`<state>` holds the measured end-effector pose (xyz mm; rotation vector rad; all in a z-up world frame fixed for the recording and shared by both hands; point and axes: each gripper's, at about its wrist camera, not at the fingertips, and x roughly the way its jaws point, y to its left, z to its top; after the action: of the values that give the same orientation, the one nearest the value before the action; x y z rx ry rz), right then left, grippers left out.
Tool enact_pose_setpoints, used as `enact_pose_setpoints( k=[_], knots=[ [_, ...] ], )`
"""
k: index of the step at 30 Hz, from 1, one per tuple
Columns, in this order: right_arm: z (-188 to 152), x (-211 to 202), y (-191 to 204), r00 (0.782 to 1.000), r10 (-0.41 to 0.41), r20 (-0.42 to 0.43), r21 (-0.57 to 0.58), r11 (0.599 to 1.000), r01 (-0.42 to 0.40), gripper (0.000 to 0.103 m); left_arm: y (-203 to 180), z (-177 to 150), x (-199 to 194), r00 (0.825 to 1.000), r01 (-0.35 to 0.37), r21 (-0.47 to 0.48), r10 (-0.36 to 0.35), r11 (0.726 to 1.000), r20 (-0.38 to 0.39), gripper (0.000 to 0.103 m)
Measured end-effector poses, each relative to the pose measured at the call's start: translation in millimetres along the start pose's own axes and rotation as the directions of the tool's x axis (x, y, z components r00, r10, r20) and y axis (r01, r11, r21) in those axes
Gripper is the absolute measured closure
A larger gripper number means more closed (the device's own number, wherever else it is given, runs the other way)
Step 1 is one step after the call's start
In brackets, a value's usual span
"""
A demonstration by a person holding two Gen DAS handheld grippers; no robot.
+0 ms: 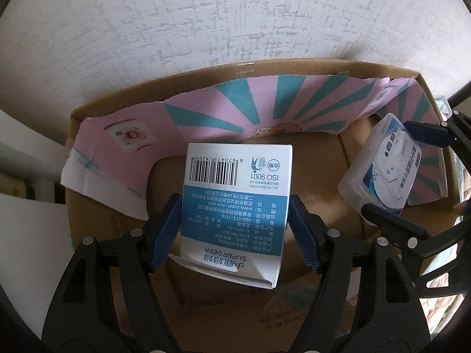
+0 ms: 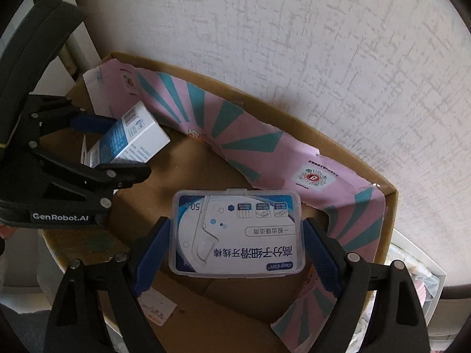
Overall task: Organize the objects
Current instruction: 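Carry the white-and-blue box with the left tool while the right tool carries the floss case, then open the left tool to drop the box while the right tool releases the floss case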
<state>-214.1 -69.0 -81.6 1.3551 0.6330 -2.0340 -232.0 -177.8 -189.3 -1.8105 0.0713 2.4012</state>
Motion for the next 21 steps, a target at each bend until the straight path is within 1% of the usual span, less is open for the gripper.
enact_pose_setpoints(
  k=[2, 3, 4, 5, 6, 8, 11, 14, 15, 17, 18, 20, 21],
  knots=[
    [-2.0, 0.9, -0.5, 1.000, 0.011, -0.013, 0.001, 1.000, -0.011, 0.017, -1.3, -0.6, -2.0, 1.000, -0.003, 0.004, 0.003, 1.000, 0.005, 0.034],
    [-3.4, 1.0, -0.1, 1.000, 0.019, -0.019, 0.006, 1.000, -0.019, 0.017, -2.1, -1.0, -4.7, 1.000, -0.016, 0.007, 0.016, 1.000, 0.019, 0.033],
    [-5.5, 0.3, 0.6, 0.999, 0.029, -0.017, 0.002, 1.000, -0.029, 0.016, -2.7, -1.4, -6.8, 0.999, -0.027, 0.010, 0.027, 1.000, 0.029, 0.028],
    [-8.1, -1.2, 1.2, 0.999, 0.030, -0.011, -0.003, 1.000, -0.030, 0.007, -3.7, -1.5, -9.8, 0.999, -0.041, 0.014, 0.040, 0.999, 0.036, 0.003],
    [-9.8, -2.5, 1.5, 1.000, 0.030, -0.006, -0.005, 1.000, -0.030, 0.001, -4.1, -1.4, -11.9, 0.998, -0.043, 0.016, 0.042, 0.999, 0.045, 0.000],
    [-14.7, -7.1, 1.3, 0.999, 0.043, 0.014, -0.008, 0.999, -0.043, 0.001, -4.6, -1.3, -14.5, 0.998, -0.039, 0.020, 0.037, 0.999, 0.056, 0.000],
    [-21.4, -13.4, 0.4, 0.998, 0.065, 0.023, 0.007, 0.998, -0.065, 0.000, -4.1, -2.4, -14.1, 0.998, -0.038, 0.013, 0.038, 0.999, 0.057, 0.000],
    [-27.2, -22.1, 5.1, 0.998, 0.046, 0.045, -0.021, 0.999, -0.045, 0.000, -2.7, -6.5, -12.7, 0.998, -0.025, -0.005, 0.025, 1.000, 0.060, 0.000],
    [-28.1, -23.5, 6.6, 0.998, 0.035, 0.046, -0.015, 0.999, -0.034, 0.000, -2.7, -8.0, -12.3, 0.998, -0.023, -0.009, 0.023, 1.000, 0.061, 0.000],
    [-29.5, -26.6, 10.7, 0.999, 0.027, 0.047, -0.024, 0.999, -0.026, 0.000, -2.9, -11.9, -11.1, 0.997, -0.031, -0.016, 0.032, 0.999, 0.068, 0.000],
    [-21.4, -24.0, 9.5, 0.999, 0.024, 0.046, -0.021, 1.000, -0.024, 0.000, -3.2, -13.5, -10.0, 0.997, -0.039, -0.017, 0.040, 0.999, 0.068, 0.000],
    [-18.7, -26.2, 11.6, 0.999, 0.025, 0.044, -0.016, 1.000, -0.024, 0.000, -3.3, -17.4, -7.9, 0.997, -0.046, -0.019, 0.047, 0.999, 0.066, 0.000],
    [-12.1, -20.0, 15.5, 0.998, 0.027, 0.049, -0.021, 0.999, -0.026, 0.000, -5.6, -14.4, -7.1, 0.996, -0.048, -0.023, 0.049, 0.999, 0.068, 0.000]
  ],
)
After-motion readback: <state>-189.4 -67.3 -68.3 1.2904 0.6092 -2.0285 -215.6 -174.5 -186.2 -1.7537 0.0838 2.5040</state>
